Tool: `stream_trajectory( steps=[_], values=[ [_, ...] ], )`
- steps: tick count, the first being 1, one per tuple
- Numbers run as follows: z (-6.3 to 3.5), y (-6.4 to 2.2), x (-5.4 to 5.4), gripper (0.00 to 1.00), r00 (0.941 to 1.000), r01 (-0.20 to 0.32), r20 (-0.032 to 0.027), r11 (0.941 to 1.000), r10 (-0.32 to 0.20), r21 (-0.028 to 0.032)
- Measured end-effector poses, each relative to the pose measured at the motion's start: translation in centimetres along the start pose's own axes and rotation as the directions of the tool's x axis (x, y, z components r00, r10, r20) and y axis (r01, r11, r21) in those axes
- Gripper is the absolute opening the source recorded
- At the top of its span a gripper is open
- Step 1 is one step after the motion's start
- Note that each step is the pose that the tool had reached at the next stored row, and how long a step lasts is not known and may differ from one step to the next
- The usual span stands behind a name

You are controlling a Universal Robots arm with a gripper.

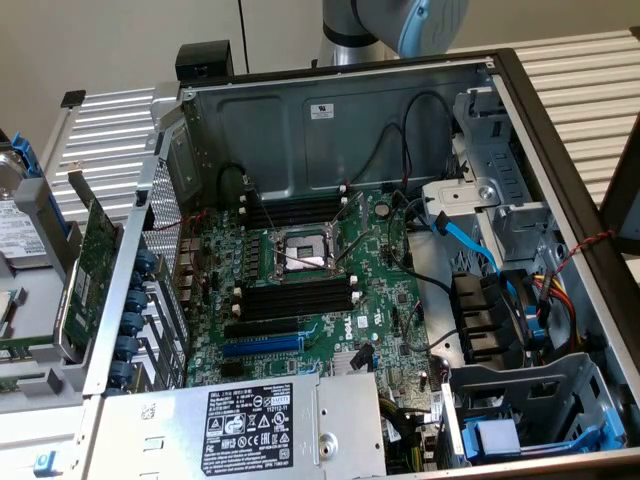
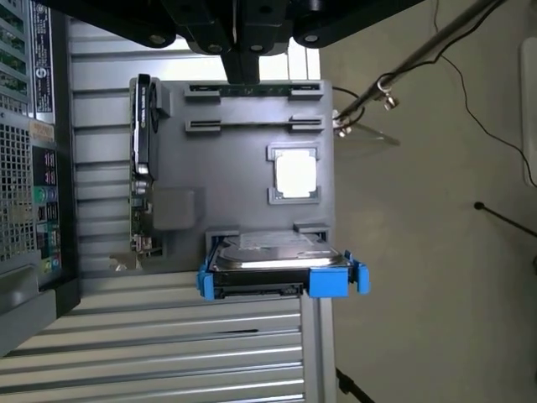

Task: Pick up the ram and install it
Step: 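Reach for the ram, then pick up the ram and move it above insertion slot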

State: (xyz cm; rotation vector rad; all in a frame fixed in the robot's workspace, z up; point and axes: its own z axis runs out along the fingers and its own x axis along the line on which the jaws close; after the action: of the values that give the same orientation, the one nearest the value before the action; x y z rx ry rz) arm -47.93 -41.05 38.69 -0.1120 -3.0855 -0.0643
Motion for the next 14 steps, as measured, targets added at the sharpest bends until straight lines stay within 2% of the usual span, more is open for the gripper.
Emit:
stream_trajectory(
  steps=[3,4,8,10,14],
  values=[
    [0.01,-0.06,0.13,0.11,0.9999,0.000,0.0101,1.0000,0.000,0.0032],
    [0.01,-0.07,0.15,0.11,0.9999,0.000,0.0119,1.0000,0.000,0.0041],
    [0.01,-0.07,0.16,0.11,0.9999,0.000,0.0120,1.0000,0.000,0.0042],
    [0.02,-0.07,0.26,0.11,0.9999,0.002,0.0144,1.0000,-0.002,0.0041],
    [0.02,-0.08,0.25,0.11,0.9977,0.067,0.0121,0.9977,-0.067,0.0076]
  ],
)
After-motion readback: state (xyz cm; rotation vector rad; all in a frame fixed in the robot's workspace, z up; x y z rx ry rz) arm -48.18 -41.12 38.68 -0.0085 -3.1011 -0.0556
